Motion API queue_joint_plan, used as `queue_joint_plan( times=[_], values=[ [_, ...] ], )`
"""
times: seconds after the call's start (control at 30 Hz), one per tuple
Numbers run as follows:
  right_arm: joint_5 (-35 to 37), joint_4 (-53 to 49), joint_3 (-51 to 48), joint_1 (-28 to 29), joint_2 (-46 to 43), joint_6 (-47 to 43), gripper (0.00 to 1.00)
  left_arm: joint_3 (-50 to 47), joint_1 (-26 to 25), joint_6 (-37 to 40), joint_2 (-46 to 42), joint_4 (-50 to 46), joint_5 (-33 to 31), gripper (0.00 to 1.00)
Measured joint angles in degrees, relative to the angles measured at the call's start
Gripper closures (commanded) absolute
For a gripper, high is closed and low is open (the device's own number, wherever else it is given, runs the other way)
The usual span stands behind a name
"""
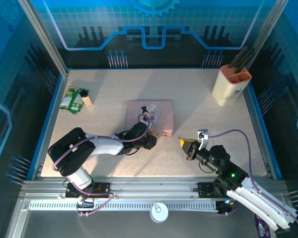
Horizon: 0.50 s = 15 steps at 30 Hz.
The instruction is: Unlock a padlock with a key
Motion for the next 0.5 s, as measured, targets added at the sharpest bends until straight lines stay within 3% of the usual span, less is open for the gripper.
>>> queue_joint_plan(
  times=[0.2, 0.5],
  values=[
    [-0.02, 0.02, 0.0, 0.0, 0.0, 0.0, 1.0, -8.04, -0.04, -1.75, -5.49, 8.98, -1.88, 0.44],
    [-0.22, 0.48, 0.52, 0.0, 1.68, 0.0, 1.0, -11.39, -0.76, -5.55, -5.05, 16.5, -2.25, 0.43]
  ],
)
